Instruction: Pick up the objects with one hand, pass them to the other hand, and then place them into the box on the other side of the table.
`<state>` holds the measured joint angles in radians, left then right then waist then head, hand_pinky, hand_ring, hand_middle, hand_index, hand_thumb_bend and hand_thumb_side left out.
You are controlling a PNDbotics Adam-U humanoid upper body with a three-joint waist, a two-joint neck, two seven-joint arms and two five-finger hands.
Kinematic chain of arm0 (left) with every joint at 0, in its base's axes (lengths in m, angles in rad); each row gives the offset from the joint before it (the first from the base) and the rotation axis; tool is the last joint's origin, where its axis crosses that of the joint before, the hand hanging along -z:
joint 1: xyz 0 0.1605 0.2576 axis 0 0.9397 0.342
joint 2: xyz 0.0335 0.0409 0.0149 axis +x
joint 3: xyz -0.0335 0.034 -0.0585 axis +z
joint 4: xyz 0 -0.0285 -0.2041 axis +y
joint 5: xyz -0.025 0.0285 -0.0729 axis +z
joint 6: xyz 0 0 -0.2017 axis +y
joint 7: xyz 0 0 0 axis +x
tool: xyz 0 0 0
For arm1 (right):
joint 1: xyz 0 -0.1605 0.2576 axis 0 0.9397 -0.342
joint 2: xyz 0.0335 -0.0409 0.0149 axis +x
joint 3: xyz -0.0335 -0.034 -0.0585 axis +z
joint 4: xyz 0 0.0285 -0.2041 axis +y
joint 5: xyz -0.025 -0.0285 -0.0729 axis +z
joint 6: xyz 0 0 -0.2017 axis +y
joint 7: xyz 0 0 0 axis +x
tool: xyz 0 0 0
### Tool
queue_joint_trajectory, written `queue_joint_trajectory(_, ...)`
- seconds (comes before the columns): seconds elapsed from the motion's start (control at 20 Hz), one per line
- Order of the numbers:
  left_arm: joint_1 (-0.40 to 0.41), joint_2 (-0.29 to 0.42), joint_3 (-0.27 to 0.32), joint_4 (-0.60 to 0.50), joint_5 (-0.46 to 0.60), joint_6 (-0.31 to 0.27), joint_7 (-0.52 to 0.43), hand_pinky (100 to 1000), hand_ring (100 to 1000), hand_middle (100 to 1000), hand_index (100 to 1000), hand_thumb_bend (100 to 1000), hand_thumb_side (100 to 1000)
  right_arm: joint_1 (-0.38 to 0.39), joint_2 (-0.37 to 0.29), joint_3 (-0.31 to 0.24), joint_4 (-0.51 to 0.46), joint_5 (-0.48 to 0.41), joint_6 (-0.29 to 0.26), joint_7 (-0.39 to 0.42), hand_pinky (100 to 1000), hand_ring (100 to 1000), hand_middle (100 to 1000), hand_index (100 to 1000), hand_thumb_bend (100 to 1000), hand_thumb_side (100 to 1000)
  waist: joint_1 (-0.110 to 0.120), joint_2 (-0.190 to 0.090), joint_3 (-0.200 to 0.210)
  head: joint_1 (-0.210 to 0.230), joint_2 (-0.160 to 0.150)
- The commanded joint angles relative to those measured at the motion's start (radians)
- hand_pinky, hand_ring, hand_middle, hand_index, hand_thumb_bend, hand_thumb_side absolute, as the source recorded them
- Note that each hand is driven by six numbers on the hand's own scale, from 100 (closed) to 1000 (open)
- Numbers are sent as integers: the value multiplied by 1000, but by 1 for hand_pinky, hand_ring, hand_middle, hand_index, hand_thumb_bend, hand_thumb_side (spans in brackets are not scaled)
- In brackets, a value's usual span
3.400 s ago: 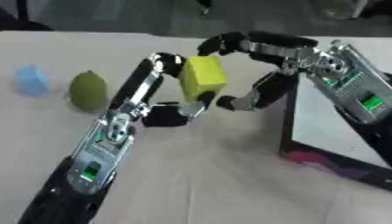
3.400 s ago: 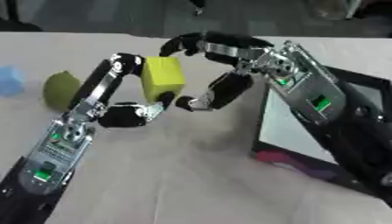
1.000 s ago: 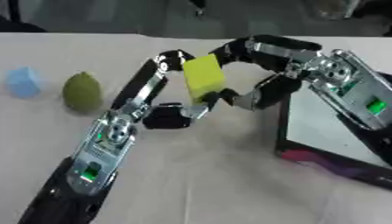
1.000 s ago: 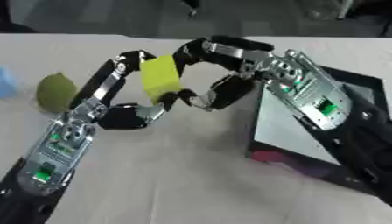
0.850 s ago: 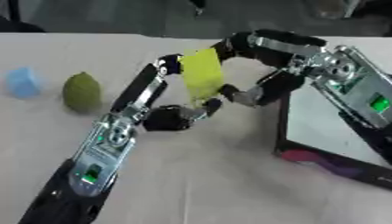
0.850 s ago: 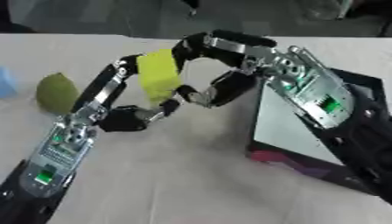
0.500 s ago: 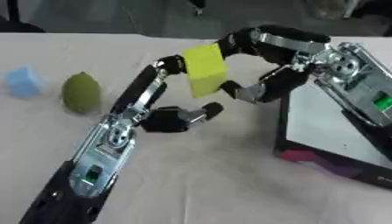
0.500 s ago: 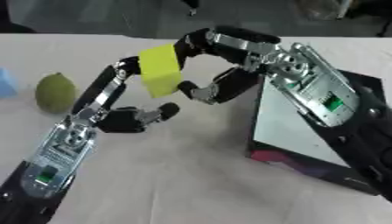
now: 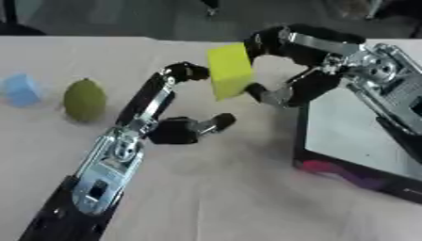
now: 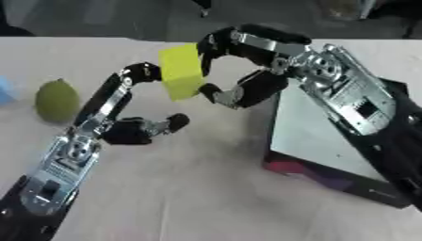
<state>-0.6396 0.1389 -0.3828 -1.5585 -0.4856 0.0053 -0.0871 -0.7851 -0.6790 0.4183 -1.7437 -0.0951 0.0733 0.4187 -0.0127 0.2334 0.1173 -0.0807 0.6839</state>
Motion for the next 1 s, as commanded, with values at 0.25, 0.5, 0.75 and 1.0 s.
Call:
queue_joint_trajectory(0.25,14,54,33,-6,13,19,38,856,783,698,798,587,605,70,-120,-82,-70,-44,3,-58,937,959,575,602,100,100,0,-40,-24,25,5)
queue_joint_trajectory(0.5,33,82,53,-13,23,32,57,854,781,695,796,576,609,175,-171,-155,-95,-63,15,-117,940,964,581,607,100,100,7,-39,-36,21,-2)
queue_joint_trajectory(0.75,47,104,71,-25,32,43,74,852,779,693,794,566,605,288,-199,-224,-95,-56,6,-176,942,969,585,610,100,100,10,-37,-39,-6,3)
queue_joint_trajectory(1.0,50,115,82,-36,39,47,86,850,778,692,792,563,601,405,-236,-293,-102,-53,-16,-219,943,974,590,614,100,100,9,-32,-37,-27,3)
